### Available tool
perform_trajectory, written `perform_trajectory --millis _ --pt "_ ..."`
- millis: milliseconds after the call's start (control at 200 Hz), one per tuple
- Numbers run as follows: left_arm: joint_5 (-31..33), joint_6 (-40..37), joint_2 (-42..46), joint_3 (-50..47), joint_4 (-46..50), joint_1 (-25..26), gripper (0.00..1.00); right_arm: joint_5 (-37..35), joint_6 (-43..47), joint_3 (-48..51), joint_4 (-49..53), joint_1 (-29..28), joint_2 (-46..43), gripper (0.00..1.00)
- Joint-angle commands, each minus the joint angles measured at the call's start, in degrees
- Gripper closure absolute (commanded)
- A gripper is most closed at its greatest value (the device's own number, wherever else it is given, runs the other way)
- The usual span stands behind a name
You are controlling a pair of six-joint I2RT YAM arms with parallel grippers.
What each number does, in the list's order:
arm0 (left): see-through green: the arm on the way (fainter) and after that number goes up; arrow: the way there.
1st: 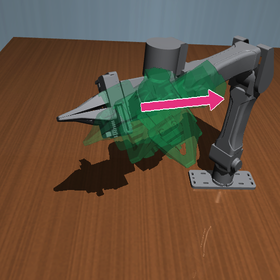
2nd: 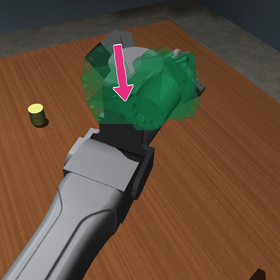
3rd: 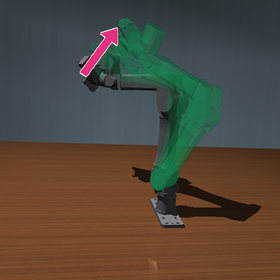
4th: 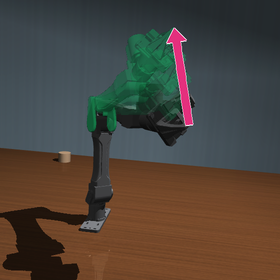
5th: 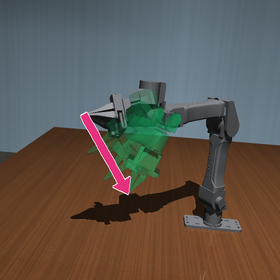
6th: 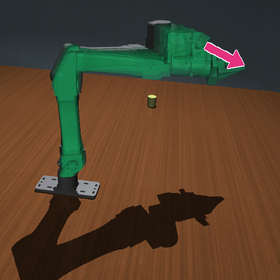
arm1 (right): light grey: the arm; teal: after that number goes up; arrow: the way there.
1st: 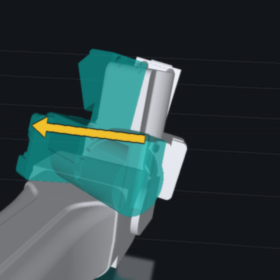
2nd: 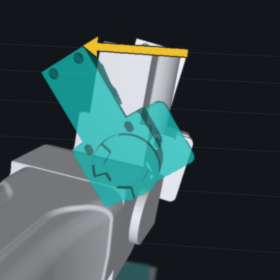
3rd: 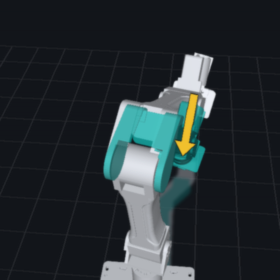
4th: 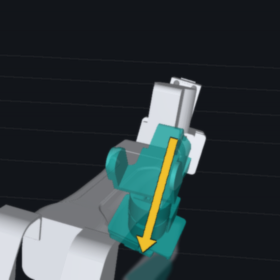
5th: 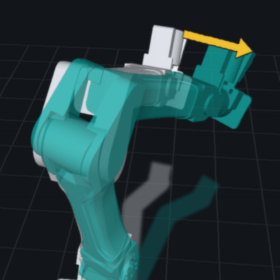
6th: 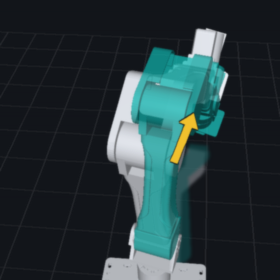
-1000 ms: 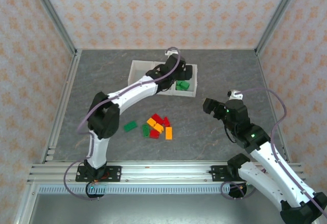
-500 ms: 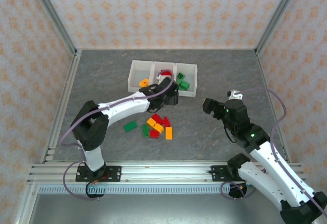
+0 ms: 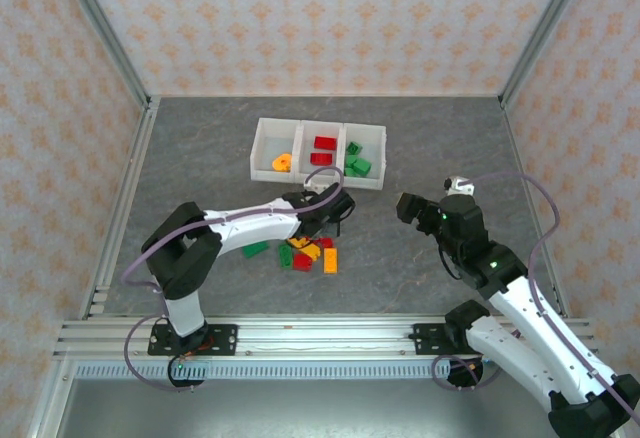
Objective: Sort the legos into containers by color
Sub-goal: Pick up the lego from the center of the table.
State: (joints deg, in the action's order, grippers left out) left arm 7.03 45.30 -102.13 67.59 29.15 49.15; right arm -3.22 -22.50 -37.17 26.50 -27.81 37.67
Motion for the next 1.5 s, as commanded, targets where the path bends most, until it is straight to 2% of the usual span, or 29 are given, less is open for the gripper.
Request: perform_trajectory --millis 0,405,506,761,941,1096,1306,1497 --pt "-1.5 1.7 1.2 0.2 0.2 0.6 0.39 -2.0 -0.3 0.4 -1.1 0.0 -0.2 0.0" --pt "-3.9 1.6 -3.3 3.7 0.9 2.1 0.47 -2.0 -0.3 0.3 -1.2 0.0 0.0 0.0" --pt "-4.3 1.3 -4.7 4.6 0.9 2.2 0.53 -2.0 -0.3 0.3 -1.2 0.0 0.2 0.0" --pt "-6.4 0.2 -6.8 6.7 -1.7 2.5 0.53 -2.0 -0.3 0.3 -1.1 0.0 0.1 0.0" --pt "-5.7 -0.4 -6.8 8.6 -2.2 3.2 0.49 -2.1 -0.3 0.2 -1.0 0.0 0.1 0.0" --pt "-1.0 -1.5 -4.5 9.0 0.2 3.2 0.38 -2.2 -0.3 0.2 -0.9 0.0 0.1 0.0" --pt "3.7 -4.6 -2.2 8.9 5.0 3.2 0.31 -2.2 -0.3 0.4 -1.1 0.0 0.3 0.0" --pt "3.0 -8.0 -2.7 8.2 6.7 3.2 0.31 -2.2 -0.4 0.3 -1.0 0.0 0.3 0.0"
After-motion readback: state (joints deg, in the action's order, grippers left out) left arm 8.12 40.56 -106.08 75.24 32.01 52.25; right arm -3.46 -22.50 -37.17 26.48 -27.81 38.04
